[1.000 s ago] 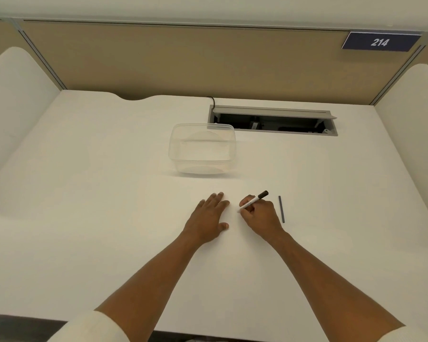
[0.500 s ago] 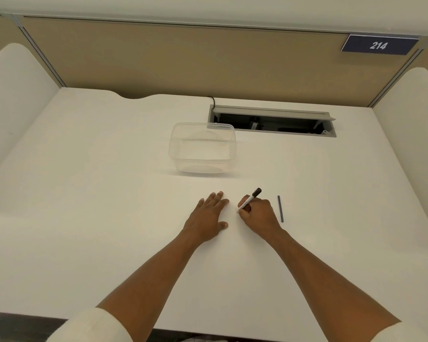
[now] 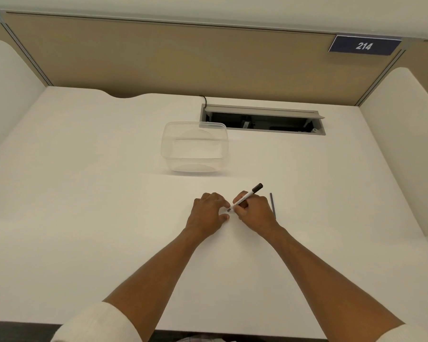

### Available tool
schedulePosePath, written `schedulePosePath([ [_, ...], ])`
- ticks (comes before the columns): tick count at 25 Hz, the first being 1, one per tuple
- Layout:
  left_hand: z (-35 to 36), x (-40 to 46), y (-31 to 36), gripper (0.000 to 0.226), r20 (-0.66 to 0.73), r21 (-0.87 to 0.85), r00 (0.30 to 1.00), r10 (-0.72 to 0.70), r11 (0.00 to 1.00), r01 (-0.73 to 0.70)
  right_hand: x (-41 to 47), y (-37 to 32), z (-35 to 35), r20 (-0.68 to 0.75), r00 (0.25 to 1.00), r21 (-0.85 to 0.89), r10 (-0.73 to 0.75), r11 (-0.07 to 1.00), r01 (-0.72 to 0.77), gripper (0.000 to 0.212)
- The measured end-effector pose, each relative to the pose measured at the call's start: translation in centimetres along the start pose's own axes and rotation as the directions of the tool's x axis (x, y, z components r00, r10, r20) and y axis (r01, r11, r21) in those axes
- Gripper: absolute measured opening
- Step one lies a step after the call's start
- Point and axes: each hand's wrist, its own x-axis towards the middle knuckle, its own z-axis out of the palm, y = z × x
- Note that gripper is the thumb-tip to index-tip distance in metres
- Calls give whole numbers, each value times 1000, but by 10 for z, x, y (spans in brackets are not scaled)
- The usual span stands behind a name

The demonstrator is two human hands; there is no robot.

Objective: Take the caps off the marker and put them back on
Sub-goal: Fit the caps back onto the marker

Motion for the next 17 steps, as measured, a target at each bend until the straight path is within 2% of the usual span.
schedulePosePath([
  [9,-1,3,4,9,-39,-135,999,22,991,-27,-9,-1,-5,11,1000,91,-4,996,3,2],
  [12,-2,0,4,8,-4,-160,999,32,987,-32,-10,-1,-8,9,1000,147,-13,989,11,3],
  [17,-5,-5,2,7,48,-175,999,8,985,1,-7,-5,-17,-72,997,209,-33,977,47,4],
])
